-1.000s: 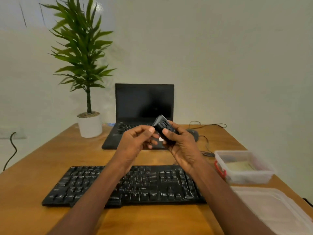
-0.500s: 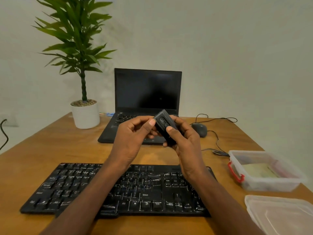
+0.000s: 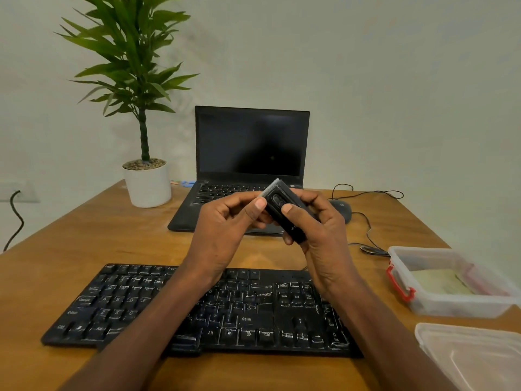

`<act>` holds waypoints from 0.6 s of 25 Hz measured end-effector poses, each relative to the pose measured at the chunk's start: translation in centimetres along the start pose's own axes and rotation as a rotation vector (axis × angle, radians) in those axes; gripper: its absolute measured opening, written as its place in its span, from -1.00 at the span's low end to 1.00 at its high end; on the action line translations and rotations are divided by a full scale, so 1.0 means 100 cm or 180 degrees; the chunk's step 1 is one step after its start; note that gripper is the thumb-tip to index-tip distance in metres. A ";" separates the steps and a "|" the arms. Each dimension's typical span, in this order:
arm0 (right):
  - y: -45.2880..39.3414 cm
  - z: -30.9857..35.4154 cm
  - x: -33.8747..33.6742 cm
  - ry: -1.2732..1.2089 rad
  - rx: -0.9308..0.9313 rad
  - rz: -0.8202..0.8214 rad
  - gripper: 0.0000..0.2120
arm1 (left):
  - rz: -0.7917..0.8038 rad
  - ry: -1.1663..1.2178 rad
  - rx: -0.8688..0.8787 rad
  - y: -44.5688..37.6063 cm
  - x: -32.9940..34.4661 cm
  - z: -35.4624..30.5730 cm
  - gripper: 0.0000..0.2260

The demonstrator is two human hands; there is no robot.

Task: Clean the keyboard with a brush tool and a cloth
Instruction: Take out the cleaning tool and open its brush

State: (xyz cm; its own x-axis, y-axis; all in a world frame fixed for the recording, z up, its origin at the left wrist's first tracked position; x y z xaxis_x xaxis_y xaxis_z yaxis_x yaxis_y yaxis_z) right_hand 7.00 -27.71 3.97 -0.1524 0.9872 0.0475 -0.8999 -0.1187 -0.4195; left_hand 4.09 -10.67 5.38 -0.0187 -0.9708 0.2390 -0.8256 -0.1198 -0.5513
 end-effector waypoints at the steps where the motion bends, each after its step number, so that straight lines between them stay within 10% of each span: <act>1: 0.000 0.000 0.000 -0.0016 0.0012 -0.0015 -0.78 | 0.0003 0.0045 -0.0031 0.000 0.000 0.002 -0.77; 15: 0.001 0.008 -0.002 -0.0042 0.0080 -0.0080 -0.73 | 0.0059 0.0675 -0.0454 -0.002 -0.003 0.013 -0.66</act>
State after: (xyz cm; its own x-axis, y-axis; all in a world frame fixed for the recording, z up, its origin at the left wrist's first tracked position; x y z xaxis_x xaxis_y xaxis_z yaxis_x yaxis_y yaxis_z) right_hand 6.66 -28.03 4.62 -0.1348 0.9884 0.0699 -0.9136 -0.0967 -0.3950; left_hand 5.02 -10.65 4.40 -0.1398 -0.9056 0.4005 -0.8949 -0.0575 -0.4425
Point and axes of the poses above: each hand's wrist, its own y-axis away from the middle knuckle, its own x-axis out of the palm, z = x × y, the point moved 8 cm from there along -y, towards the middle knuckle, and after that the axes turned 15 degrees about y, right-handed, at the moved point
